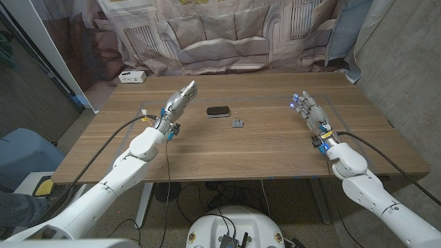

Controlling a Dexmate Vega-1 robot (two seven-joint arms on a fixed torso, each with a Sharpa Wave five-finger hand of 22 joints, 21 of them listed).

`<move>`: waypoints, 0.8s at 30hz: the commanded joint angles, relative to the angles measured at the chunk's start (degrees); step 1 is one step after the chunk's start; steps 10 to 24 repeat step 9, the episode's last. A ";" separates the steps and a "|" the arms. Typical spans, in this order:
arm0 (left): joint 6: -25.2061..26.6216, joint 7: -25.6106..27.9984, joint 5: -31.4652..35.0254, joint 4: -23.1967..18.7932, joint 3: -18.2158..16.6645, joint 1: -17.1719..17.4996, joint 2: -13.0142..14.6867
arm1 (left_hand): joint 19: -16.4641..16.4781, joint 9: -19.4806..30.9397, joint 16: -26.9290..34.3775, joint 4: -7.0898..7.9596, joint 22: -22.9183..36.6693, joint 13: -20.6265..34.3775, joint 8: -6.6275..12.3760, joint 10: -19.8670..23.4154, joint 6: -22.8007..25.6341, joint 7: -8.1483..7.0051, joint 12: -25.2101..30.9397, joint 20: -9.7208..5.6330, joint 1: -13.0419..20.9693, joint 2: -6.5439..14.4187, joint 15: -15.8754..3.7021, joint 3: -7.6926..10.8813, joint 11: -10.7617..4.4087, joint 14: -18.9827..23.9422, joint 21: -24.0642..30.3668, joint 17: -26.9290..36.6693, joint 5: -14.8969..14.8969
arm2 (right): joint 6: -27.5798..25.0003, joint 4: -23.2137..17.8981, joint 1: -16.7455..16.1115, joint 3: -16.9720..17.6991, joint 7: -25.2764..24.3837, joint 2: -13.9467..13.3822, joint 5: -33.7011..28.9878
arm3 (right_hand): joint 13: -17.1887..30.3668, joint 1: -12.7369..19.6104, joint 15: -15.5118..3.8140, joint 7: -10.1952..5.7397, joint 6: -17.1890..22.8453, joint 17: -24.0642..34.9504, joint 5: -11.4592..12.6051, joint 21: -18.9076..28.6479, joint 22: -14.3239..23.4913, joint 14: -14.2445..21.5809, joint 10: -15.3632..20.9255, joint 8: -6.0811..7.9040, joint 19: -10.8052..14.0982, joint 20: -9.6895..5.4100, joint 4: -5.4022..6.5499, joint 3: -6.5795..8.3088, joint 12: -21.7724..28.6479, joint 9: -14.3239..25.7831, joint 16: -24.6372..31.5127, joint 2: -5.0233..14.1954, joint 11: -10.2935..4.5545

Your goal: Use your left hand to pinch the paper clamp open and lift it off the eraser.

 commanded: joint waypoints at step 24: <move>-1.10 -2.27 -4.08 3.32 0.50 0.74 -0.87 | -0.23 0.03 0.53 -0.05 0.11 -0.05 0.85 0.57 1.65 1.04 0.64 0.30 -0.61 0.29 -0.05 -0.43 0.10 0.31 0.43 0.08 0.28 | -2.27 -1.88 -0.73 -1.20 -3.43 0.41 -0.97 | 0.12 -0.22 0.78 0.69 -0.25 0.00 0.23 -0.14 0.17 0.00 -0.22 0.06 0.23 0.65 -0.19 -0.16 0.02 0.25 0.04 -0.16 0.34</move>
